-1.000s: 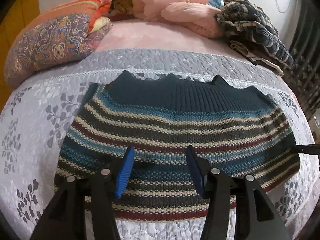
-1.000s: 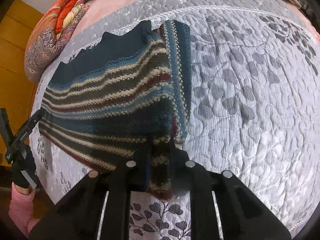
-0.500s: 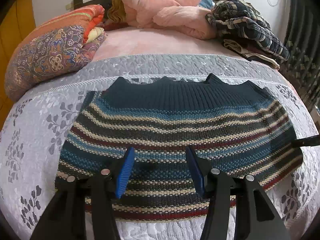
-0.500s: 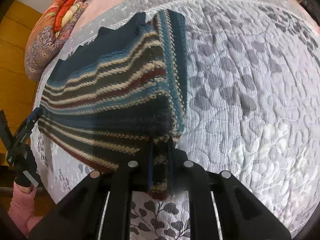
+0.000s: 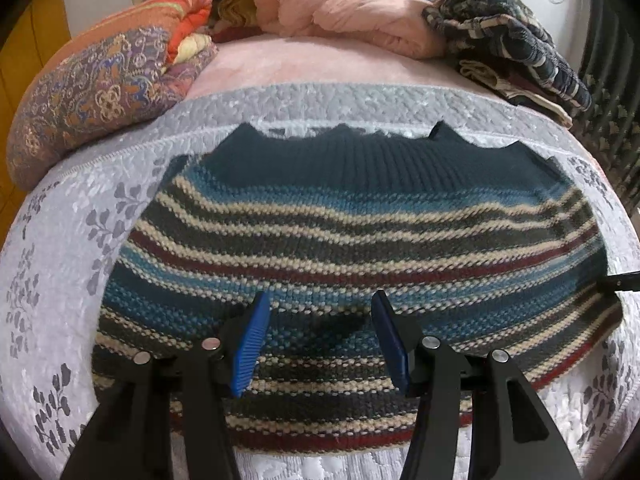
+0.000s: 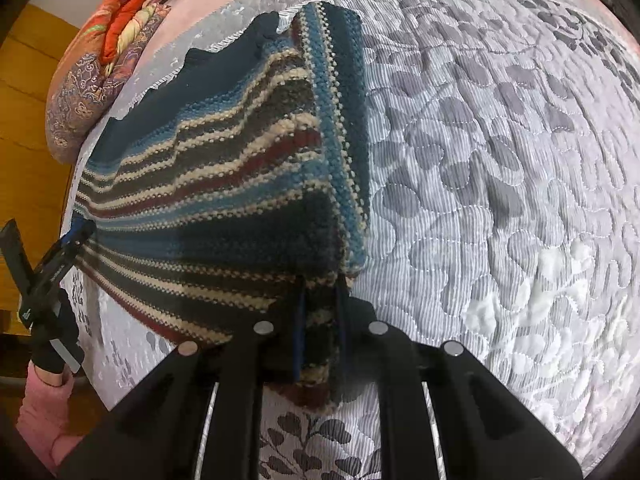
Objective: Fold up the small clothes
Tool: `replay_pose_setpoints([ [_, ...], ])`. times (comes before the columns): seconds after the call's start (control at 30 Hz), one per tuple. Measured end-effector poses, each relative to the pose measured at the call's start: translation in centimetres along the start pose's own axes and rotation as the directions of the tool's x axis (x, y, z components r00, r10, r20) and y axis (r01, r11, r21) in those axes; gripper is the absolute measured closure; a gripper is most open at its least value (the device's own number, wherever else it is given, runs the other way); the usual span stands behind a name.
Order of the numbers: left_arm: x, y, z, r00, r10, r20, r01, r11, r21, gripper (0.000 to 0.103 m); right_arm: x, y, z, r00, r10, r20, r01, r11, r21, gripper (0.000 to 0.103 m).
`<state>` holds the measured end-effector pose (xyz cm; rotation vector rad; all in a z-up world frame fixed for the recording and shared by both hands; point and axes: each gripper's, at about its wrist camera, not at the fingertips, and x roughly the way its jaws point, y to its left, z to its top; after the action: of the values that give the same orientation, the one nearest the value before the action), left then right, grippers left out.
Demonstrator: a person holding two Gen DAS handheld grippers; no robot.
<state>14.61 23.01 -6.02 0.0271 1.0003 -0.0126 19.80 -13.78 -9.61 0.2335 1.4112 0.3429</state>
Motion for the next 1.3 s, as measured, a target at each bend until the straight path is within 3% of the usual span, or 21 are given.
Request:
replay_pose_setpoints([
  [0.3,1.7,0.1,-0.8,1.000,-0.001,-0.008,0.002,1.000,0.024,0.047,0.1,-0.4,0.0,1.000,0.019,0.008,-0.019,1.000,0.013,0.089],
  [0.4,1.4,0.4,-0.4,1.000,-0.017,-0.015,0.017,1.000,0.004,0.047,-1.1,-0.2,0.3,0.999,0.035,0.012,-0.035,0.999,0.020,0.069],
  [0.43,1.1,0.6,-0.1,1.000,-0.026,-0.011,0.026,1.000,-0.007,0.047,-2.1,-0.1,0.5,0.999,0.034,0.039,-0.035,0.999,0.015,0.049],
  [0.47,0.7,0.7,0.4,0.999,-0.033,0.006,0.033,0.999,-0.015,0.047,-2.8,0.0,0.8,0.998,0.025,0.061,-0.025,1.000,0.010,0.035],
  [0.53,0.0,0.8,1.2,0.999,-0.038,0.032,0.039,0.999,-0.022,0.047,-4.1,0.2,1.4,0.994,0.024,0.104,-0.024,1.000,0.001,0.034],
  [0.67,-0.1,1.3,2.7,0.997,-0.066,0.042,0.068,0.996,-0.063,0.047,-3.7,-0.1,2.8,0.994,0.062,0.091,-0.064,0.998,0.024,0.028],
  [1.03,2.5,2.4,2.4,0.998,-0.057,-0.018,0.055,0.996,-0.076,0.046,0.3,-0.8,4.2,0.996,0.083,0.045,-0.086,0.993,0.076,0.031],
  [1.3,3.1,3.6,2.2,0.996,-0.083,-0.033,0.079,0.991,-0.104,0.042,1.0,0.4,5.0,0.995,0.088,0.047,-0.090,0.994,0.054,0.051],
])
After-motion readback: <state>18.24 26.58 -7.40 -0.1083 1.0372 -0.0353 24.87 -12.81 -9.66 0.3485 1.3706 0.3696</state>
